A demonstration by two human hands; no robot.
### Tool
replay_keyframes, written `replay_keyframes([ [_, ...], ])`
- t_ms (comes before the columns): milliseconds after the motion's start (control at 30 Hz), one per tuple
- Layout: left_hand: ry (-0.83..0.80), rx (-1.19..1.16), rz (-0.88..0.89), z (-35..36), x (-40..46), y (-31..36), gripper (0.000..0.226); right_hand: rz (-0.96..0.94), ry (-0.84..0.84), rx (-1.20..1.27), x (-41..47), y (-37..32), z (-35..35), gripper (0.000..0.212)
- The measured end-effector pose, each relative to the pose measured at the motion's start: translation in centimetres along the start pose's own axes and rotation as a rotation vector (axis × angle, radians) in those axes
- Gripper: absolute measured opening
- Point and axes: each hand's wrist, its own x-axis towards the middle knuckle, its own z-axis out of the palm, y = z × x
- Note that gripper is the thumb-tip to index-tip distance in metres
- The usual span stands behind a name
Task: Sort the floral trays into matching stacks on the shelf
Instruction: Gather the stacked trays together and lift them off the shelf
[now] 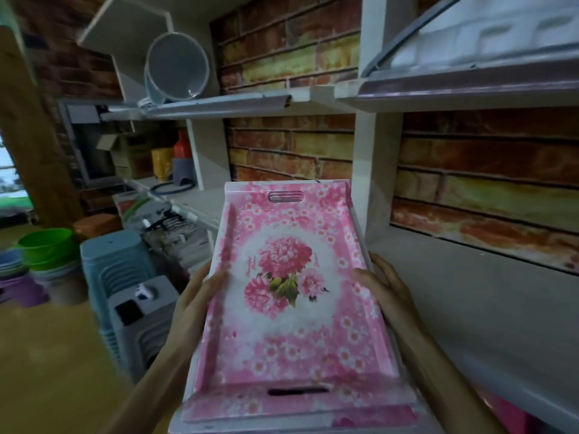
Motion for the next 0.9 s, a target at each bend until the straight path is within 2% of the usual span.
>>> replay_keyframes([
  [133,0.075,0.044,0.005,-5.9,0.9,1.0,0.028,0.016,-0.095,0.01,1.4,0.8,6.4,0.036],
  [233,0.099,0.037,0.007,-9.5,2.2,1.3,0.035,0.032,-0.129,0.002,2.6,1.5,10.1,0.061],
  [367,0.118,0.019,0.023,-12.6,4.2,1.4,0.049,0.025,-0.115,-0.036,5.0,2.4,13.8,0.072],
  [433,0.143,0.042,0.037,-13.7,5.5,1.1,0.039,0.02,-0.125,-0.053,6.3,2.8,15.4,0.078],
  [600,0.192,0.076,0.06,-16.2,10.2,0.8,0.028,0.008,-0.144,-0.012,10.8,4.4,19.6,0.057],
  [800,0.167,0.083,0.072,-17.7,18.1,0.6,0.026,0.02,-0.138,-0.003,18.0,5.3,23.8,0.055],
  [900,0.162,0.064,0.05,-17.6,22.3,0.6,0.061,0.022,-0.124,-0.026,22.0,5.3,25.1,0.058],
])
